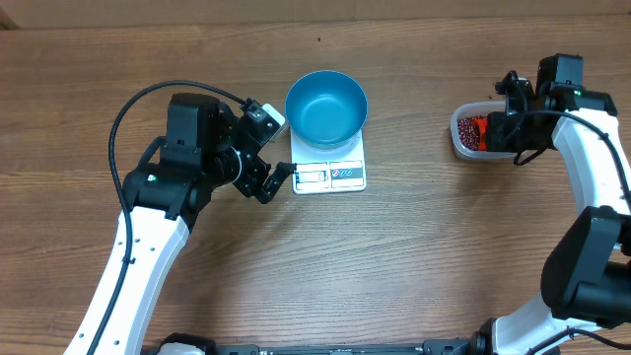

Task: Scoop item into bowl and weigh 150g on scale
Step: 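Lower the scoop into the red beans with the right gripper, then lift the filled scoop out of the tub toward the bowl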

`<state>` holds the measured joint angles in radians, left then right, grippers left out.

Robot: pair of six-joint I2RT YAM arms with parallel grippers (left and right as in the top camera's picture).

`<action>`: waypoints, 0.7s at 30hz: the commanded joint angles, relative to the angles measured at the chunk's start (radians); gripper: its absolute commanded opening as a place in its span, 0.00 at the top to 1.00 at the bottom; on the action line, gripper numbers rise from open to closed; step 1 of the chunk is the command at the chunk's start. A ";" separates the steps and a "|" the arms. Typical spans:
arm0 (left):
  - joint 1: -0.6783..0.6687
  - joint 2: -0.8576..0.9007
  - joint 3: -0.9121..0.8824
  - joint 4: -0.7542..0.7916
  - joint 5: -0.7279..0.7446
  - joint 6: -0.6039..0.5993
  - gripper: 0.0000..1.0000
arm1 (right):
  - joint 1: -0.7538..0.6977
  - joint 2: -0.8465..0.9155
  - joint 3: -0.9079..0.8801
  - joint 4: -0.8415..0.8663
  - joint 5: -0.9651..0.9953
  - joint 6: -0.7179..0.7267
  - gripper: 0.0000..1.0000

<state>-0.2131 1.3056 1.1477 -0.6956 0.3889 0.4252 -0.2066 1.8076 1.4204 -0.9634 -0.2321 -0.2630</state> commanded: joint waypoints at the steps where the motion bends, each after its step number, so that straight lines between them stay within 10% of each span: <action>1: 0.010 0.002 0.003 0.000 0.003 -0.007 0.00 | -0.029 0.007 -0.006 0.002 -0.099 0.038 0.96; 21: 0.010 0.002 0.003 0.000 0.003 -0.007 0.00 | -0.349 0.007 -0.007 -0.022 -0.579 0.057 0.96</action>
<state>-0.2131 1.3056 1.1477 -0.6956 0.3889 0.4252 -0.5304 1.8076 1.4189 -0.9863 -0.7013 -0.2096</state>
